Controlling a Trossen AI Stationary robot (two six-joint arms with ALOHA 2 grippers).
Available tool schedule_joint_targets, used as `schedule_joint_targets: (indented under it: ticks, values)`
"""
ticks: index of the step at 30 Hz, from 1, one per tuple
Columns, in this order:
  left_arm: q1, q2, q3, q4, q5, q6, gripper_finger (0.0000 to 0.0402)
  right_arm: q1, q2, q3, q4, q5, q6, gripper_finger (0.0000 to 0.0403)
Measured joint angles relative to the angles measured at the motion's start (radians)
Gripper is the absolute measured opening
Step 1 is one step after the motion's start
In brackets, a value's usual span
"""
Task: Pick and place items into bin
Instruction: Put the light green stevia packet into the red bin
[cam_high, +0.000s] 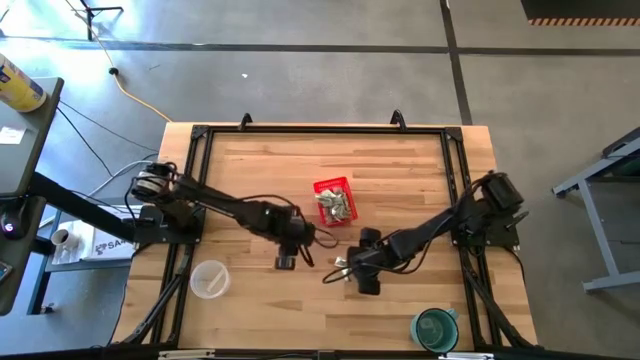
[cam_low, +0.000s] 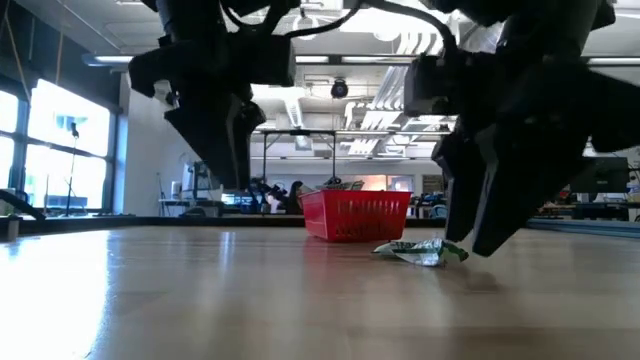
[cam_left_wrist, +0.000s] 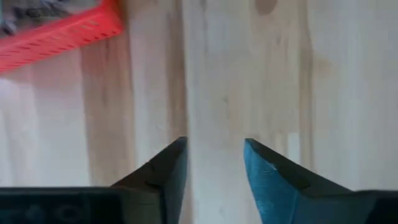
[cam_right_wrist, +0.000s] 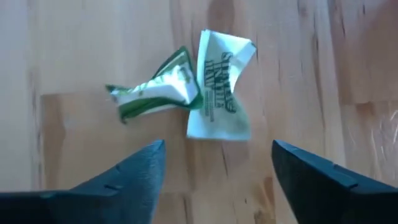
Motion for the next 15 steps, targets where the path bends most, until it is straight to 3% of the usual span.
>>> schedule_joint_targets:
  ticks: [6,15]
  values:
    - [-0.065,-0.023,-0.056,0.002,-0.037,-0.112,0.0162,-0.028,0.035,0.0,0.055,0.013,0.0,0.0222]
    - [-0.128,-0.046,-0.121,0.0,-0.068,-0.235,0.0156,-0.077,0.059,0.002,0.101,-0.025,-0.008,0.0165]
